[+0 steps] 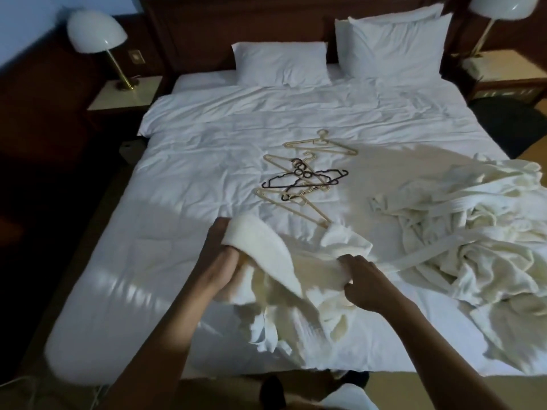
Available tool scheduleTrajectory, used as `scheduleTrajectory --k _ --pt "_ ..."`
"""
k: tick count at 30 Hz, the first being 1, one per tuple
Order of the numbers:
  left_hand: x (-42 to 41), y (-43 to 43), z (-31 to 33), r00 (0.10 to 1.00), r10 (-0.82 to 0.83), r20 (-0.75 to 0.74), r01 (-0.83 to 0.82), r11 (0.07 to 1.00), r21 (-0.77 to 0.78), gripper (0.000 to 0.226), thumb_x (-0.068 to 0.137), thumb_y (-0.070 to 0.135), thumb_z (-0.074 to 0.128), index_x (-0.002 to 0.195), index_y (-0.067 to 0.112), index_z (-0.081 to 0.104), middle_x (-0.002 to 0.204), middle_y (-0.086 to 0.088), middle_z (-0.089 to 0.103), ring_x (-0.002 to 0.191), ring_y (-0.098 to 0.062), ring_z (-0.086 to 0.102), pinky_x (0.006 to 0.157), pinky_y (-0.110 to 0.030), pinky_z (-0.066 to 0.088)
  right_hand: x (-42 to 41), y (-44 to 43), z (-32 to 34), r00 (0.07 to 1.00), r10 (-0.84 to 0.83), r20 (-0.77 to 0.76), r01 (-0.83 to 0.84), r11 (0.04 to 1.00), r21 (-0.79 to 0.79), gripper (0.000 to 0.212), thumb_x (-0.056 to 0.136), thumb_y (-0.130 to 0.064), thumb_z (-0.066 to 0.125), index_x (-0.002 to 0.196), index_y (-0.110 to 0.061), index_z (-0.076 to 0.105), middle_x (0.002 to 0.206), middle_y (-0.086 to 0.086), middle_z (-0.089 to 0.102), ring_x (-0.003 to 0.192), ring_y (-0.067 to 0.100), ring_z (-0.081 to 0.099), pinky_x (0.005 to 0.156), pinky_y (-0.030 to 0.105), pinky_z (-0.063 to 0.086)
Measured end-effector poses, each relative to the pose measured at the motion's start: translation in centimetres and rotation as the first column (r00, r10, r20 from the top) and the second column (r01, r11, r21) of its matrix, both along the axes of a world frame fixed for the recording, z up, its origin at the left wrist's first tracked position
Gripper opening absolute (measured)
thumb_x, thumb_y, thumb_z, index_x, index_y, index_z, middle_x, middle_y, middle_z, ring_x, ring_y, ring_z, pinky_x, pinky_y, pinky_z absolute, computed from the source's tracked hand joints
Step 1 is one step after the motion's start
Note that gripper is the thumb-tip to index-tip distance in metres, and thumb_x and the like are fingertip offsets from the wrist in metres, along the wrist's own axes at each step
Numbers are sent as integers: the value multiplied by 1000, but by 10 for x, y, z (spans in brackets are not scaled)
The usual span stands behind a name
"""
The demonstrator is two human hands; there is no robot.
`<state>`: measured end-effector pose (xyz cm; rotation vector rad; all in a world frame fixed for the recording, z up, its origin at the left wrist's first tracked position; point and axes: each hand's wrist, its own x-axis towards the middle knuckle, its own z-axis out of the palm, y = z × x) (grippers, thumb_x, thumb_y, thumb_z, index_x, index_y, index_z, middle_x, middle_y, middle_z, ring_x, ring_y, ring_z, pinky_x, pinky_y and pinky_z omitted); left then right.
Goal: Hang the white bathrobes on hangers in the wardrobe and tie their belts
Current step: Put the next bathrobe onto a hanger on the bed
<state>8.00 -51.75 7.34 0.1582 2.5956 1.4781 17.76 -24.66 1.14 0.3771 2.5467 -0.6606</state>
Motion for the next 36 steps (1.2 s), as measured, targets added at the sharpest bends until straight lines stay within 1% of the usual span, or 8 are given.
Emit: scheduleTrajectory --k 6,9,12,16,23,27,30,36 --pt "-18 27 37 971 -179 -160 170 983 -69 17 95 22 61 96 36 70 84 22 68 85 7 62 67 -4 43 -12 -86 83 916 -51 -397 -128 903 -409 100 74 -61 81 153 -40 25 145 -26 43 127 -4 45 101 20 41" --pt "-19 37 49 952 -229 -203 209 971 -116 28 91 14 57 107 32 72 102 11 74 94 -7 66 67 -16 43 -25 -98 79 870 -229 -437 89 945 -316 69 76 -59 66 135 -28 50 121 -8 66 110 18 63 85 33 50" --pt "-23 27 39 936 -299 -184 262 944 -202 41 81 15 65 121 26 69 109 8 75 100 -10 67 72 -18 46 -18 -77 73 788 -486 -378 193 779 -597 47 71 -52 52 103 -23 71 99 0 75 99 28 70 83 47 58" --pt "-16 10 -12 908 -381 -173 302 883 -359 18 78 21 73 95 23 65 84 4 71 77 -14 65 66 -34 47 -13 -52 100 695 -620 -363 153 622 -768 26 71 -22 53 89 -18 72 78 -6 70 74 13 64 62 27 50" --pt "-21 -60 -113 983 144 111 -115 966 -230 18 81 9 72 94 21 70 91 -4 76 93 -31 72 72 -31 49 -22 6 89 434 -895 -100 354 272 -895 24 80 -11 57 98 -6 72 85 21 66 74 30 65 67 42 52" --pt "-45 -74 -84 953 224 205 -258 953 160 19 91 7 57 103 16 69 96 -18 71 85 -28 63 61 -28 45 -2 33 71 452 -875 -171 462 394 -795 22 77 -14 56 90 -10 73 78 16 65 74 25 63 65 34 51" --pt "-57 -55 -31 956 227 185 -273 921 277 20 102 36 59 104 20 71 91 5 71 90 -18 66 69 -30 50 6 45 53 646 -659 -386 517 749 -414 28 86 -16 66 113 -8 69 98 14 69 88 27 65 66 31 48" --pt "-49 4 35 935 -334 119 281 904 323 36 88 44 75 96 10 75 96 -5 76 87 -17 68 84 -36 50 -10 4 39 865 -251 -435 207 967 -146 96 73 -28 90 153 -22 37 148 9 48 136 26 46 109 36 35"
